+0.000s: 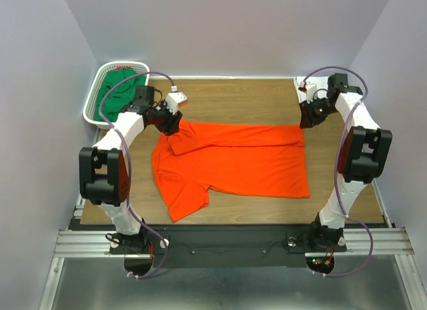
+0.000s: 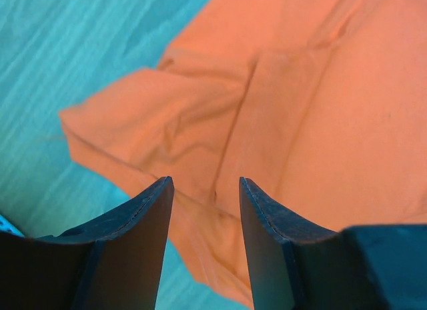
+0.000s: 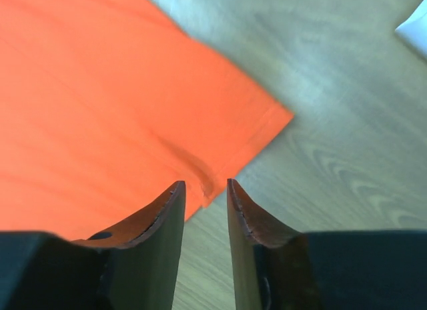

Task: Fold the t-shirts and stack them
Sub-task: Fold the tshirt

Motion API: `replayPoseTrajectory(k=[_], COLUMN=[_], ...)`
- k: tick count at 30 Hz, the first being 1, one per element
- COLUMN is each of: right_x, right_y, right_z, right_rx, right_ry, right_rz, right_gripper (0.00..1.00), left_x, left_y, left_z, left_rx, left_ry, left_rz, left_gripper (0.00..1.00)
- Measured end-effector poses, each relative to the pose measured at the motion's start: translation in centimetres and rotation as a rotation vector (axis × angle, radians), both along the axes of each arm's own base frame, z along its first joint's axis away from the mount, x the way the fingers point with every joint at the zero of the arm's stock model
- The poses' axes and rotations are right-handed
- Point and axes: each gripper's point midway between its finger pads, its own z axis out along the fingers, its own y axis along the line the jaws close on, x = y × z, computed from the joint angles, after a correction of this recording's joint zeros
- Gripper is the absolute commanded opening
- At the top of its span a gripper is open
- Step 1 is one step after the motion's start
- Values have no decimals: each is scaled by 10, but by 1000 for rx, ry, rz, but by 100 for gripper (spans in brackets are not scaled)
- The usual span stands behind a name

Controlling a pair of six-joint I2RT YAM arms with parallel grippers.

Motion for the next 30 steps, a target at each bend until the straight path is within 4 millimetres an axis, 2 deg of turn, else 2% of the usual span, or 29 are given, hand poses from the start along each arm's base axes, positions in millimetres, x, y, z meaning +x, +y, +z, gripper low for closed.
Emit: replayPoseTrajectory(k=[3, 5, 7, 9, 12, 14, 17, 21, 23, 26, 29, 30], right_x=[13, 17, 17, 17, 21, 24, 29, 31, 29, 26, 26, 25], right_y=[5, 9, 17, 26, 46, 71, 124, 209, 243, 304, 342, 350], right_z=[12, 11, 5, -1, -5, -4, 6, 14, 13, 4, -8, -11], right_rx=[42, 67, 97, 122, 152, 175, 226, 288, 311, 351, 377, 381], right_ry=[-13, 0, 37, 75, 109, 128, 137, 134, 143, 167, 193, 200], right_rz=[-26, -41, -56, -69, -71, -59, -23, 69, 102, 154, 171, 173], right_gripper=[35, 37, 40, 41, 40, 40, 40, 40, 40, 42, 43, 43], left_x=[13, 19, 16, 12, 7, 6, -5, -19, -22, -24, -26, -26], left_y=[-8, -11, -10, -8, -5, -4, 0, 8, 17, 26, 33, 33], left_z=[-4, -23, -47, -61, -67, -66, -69, -70, -69, -69, -70, -69], left_rx=[-19, -22, -12, 2, 13, 11, 10, 5, -2, -21, -46, -52], left_ry=[18, 65, 133, 180, 212, 209, 227, 251, 262, 278, 298, 300], left_rz=[-3, 8, 22, 33, 45, 53, 68, 95, 120, 148, 171, 171], left_gripper=[55, 56, 60, 61, 62, 62, 62, 61, 60, 58, 55, 54])
